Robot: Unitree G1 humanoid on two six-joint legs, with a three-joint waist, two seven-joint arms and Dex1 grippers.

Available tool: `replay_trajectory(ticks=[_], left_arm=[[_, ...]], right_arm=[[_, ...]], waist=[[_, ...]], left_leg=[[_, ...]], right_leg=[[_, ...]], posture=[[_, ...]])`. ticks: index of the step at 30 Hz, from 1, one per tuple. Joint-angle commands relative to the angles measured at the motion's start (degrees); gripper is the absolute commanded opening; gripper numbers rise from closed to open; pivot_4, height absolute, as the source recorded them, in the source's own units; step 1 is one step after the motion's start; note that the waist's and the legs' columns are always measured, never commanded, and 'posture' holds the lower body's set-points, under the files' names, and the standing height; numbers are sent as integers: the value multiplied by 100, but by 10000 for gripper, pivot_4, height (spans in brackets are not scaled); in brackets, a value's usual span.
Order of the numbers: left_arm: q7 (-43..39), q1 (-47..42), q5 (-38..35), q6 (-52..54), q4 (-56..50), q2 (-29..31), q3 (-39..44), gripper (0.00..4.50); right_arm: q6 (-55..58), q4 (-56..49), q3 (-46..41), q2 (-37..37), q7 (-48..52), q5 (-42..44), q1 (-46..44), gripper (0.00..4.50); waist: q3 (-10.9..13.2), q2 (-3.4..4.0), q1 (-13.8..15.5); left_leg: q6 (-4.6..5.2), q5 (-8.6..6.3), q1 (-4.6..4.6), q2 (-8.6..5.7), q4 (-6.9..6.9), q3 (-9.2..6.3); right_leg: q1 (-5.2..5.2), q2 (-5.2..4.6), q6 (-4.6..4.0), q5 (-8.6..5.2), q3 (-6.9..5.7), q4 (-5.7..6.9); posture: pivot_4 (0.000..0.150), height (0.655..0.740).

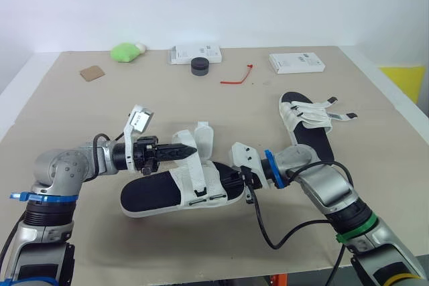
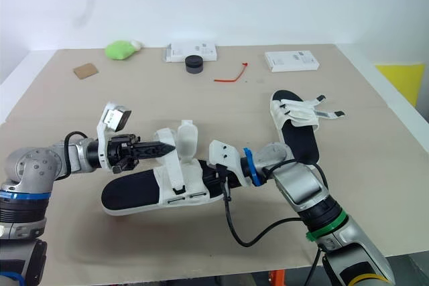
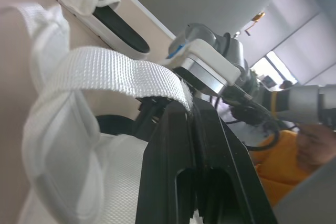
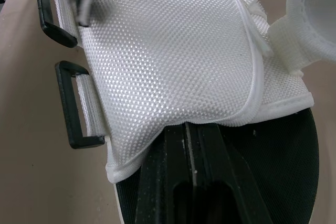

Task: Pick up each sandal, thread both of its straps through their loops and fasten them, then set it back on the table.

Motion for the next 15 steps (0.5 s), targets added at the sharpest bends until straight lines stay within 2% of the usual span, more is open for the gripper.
replay_trajectory(ticks=[1,15], left_arm=[[-130,118,-205,253,-91,237,137,774],[-357,359,739,-1089,-39,102,-110,774]], right_arm=[[209,225,348,-73,-5,-263,206,0],[218,199,341,-82,-1,-254,191,0]], waist=[[0,1,-4],[2,0,-1]], left_leg=[[0,0,0,0,0,0],[-1,0,0,-1,0,1]], right_leg=[[0,0,0,0,0,0],[-1,-2,-2,-1,1,0]], posture=[[1500,7400],[1500,7400]])
